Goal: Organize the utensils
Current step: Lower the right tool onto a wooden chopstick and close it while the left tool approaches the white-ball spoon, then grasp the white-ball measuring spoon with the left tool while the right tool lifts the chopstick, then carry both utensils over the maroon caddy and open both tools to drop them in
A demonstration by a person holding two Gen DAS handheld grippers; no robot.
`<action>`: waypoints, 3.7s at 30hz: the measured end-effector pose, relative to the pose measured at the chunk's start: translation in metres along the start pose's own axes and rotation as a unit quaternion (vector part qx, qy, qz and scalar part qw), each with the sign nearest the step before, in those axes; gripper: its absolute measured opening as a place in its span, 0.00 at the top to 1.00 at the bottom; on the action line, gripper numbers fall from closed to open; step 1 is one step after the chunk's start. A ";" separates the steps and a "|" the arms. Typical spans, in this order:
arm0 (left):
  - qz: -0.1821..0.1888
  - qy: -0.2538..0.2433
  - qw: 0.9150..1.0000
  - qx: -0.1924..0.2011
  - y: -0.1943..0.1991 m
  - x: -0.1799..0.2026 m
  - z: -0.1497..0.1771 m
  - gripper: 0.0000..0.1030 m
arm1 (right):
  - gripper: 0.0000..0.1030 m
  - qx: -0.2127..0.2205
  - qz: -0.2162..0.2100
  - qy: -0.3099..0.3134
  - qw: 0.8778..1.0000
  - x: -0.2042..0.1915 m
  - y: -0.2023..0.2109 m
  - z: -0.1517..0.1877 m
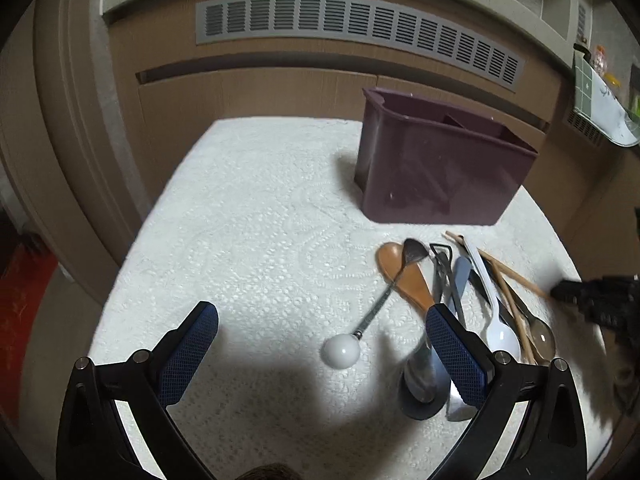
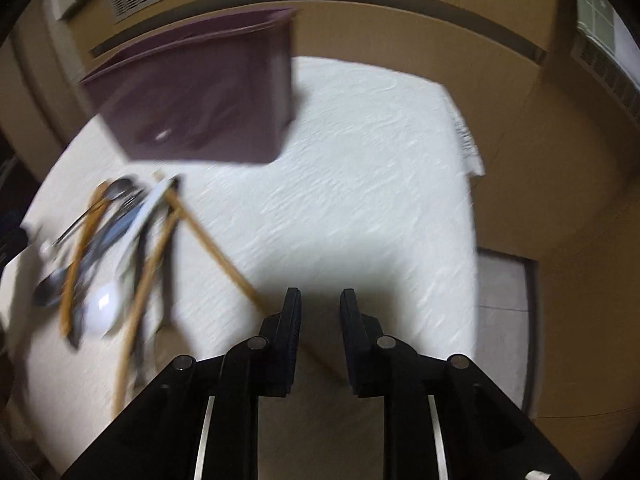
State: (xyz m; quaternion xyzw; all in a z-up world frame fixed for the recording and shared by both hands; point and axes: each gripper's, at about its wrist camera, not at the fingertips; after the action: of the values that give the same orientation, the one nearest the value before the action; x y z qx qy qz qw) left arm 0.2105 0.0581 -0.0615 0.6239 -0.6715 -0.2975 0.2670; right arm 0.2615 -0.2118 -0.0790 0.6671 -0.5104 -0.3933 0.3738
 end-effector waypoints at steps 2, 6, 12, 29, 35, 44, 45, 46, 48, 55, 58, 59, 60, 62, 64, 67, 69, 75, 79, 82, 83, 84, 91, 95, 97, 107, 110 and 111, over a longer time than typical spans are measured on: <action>0.012 -0.002 1.000 -0.007 -0.003 0.002 0.000 0.00 | 0.81 -0.017 -0.033 0.019 0.999 -0.017 0.007 0.012; 0.001 -0.018 1.000 -0.006 0.000 0.007 0.001 0.00 | 0.78 -0.003 -0.059 0.062 0.996 -0.047 0.019 0.018; -0.018 -0.011 1.000 -0.004 0.005 -0.001 0.007 0.00 | 0.31 0.034 -0.012 0.055 0.998 -0.064 0.013 -0.009; 0.046 -0.010 0.999 -0.022 0.008 -0.002 0.005 0.18 | 0.94 0.017 -0.032 -0.008 0.999 -0.056 -0.030 -0.050; 0.085 -0.057 0.994 -0.044 0.003 0.015 0.000 0.53 | 0.95 0.050 -0.036 -0.042 0.997 -0.025 0.001 -0.028; 0.035 -0.051 0.996 -0.069 -0.016 0.006 0.009 0.54 | 0.95 0.065 -0.064 -0.058 0.994 -0.013 0.010 -0.003; 0.038 -0.050 0.995 -0.072 -0.020 0.008 0.010 0.54 | 0.95 0.067 -0.069 -0.059 0.994 -0.014 0.010 -0.004; 0.031 -0.053 0.996 -0.067 -0.021 0.011 0.011 0.59 | 0.95 0.069 -0.071 -0.059 0.993 -0.015 0.012 -0.003; 0.020 -0.056 0.997 -0.053 -0.019 0.014 0.009 0.78 | 0.95 0.079 -0.070 -0.059 0.993 -0.017 0.017 -0.003; 0.004 -0.063 0.997 0.039 0.038 0.014 -0.017 0.78 | 0.95 0.128 -0.054 -0.040 0.989 -0.027 0.046 -0.002; -0.003 -0.069 0.995 0.067 0.055 0.013 -0.030 0.78 | 0.95 0.140 -0.054 -0.034 0.988 -0.031 0.053 -0.002; -0.004 -0.070 0.995 0.076 0.060 0.013 -0.035 0.78 | 0.95 0.143 -0.057 -0.033 0.988 -0.032 0.056 -0.003; -0.003 -0.070 0.994 0.081 0.063 0.012 -0.039 0.78 | 0.95 0.145 -0.058 -0.032 0.987 -0.032 0.058 -0.003; 0.001 -0.069 0.993 0.091 0.070 0.012 -0.045 0.78 | 0.95 0.152 -0.059 -0.030 0.986 -0.033 0.063 -0.004; 0.004 -0.071 0.992 0.102 0.077 0.013 -0.051 0.78 | 0.95 0.163 -0.060 -0.030 0.984 -0.032 0.069 -0.005; -0.002 -0.083 0.989 0.123 0.089 0.017 -0.063 0.78 | 0.95 0.184 -0.060 -0.030 0.981 -0.032 0.080 -0.013; -0.006 -0.093 0.986 0.135 0.097 0.019 -0.075 0.78 | 0.95 0.202 -0.064 -0.024 0.977 -0.033 0.091 -0.025; -0.012 -0.118 0.970 0.214 0.137 0.020 -0.137 0.78 | 0.95 0.306 -0.074 -0.009 0.949 -0.041 0.163 -0.091; -0.015 -0.129 0.958 0.254 0.142 0.020 -0.184 0.78 | 0.95 0.347 -0.066 0.000 0.935 -0.051 0.188 -0.134; -0.004 -0.123 0.958 0.258 0.125 0.016 -0.218 0.78 | 0.95 0.342 -0.064 0.005 0.937 -0.055 0.187 -0.154; 0.004 -0.120 0.960 0.254 0.120 0.015 -0.223 0.78 | 0.95 0.336 -0.067 0.006 0.940 -0.055 0.183 -0.159; 0.014 -0.118 0.962 0.247 0.110 0.014 -0.229 0.78 | 0.95 0.328 -0.070 0.008 0.942 -0.055 0.178 -0.162; 0.046 -0.115 0.977 0.172 0.025 0.025 -0.220 0.78 | 0.95 0.282 -0.060 0.001 0.957 -0.046 0.125 -0.169; 0.058 -0.113 0.984 0.128 -0.016 0.033 -0.204 0.76 | 0.95 0.227 -0.063 -0.005 0.972 -0.042 0.082 -0.171; 0.066 -0.112 0.986 0.106 -0.031 0.035 -0.199 0.71 | 0.95 0.195 -0.062 -0.010 0.979 -0.040 0.058 -0.171; 0.049 -0.077 0.991 0.100 -0.014 0.018 -0.162 0.42 | 0.67 0.166 -0.034 -0.003 0.986 -0.029 0.046 -0.125; 0.046 -0.062 0.993 0.095 0.000 0.010 -0.138 0.38 | 0.66 0.166 -0.031 -0.001 0.986 -0.024 0.059 -0.100; 0.046 -0.058 0.993 0.091 0.005 0.007 -0.128 0.38 | 0.66 0.164 -0.033 0.000 0.986 -0.023 0.062 -0.092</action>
State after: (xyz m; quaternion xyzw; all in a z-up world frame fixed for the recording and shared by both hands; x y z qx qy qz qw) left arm 0.3005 0.0423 0.0290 0.5960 -0.7380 -0.2583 0.1830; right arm 0.3169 -0.1925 0.0174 0.7358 -0.5457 -0.3165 0.2461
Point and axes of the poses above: each gripper's, at about its wrist camera, not at the fingertips, and y roughly against the way its jaws point, x to its right, z to its underside, and after that the axes turned 10 degrees about -y, right-handed
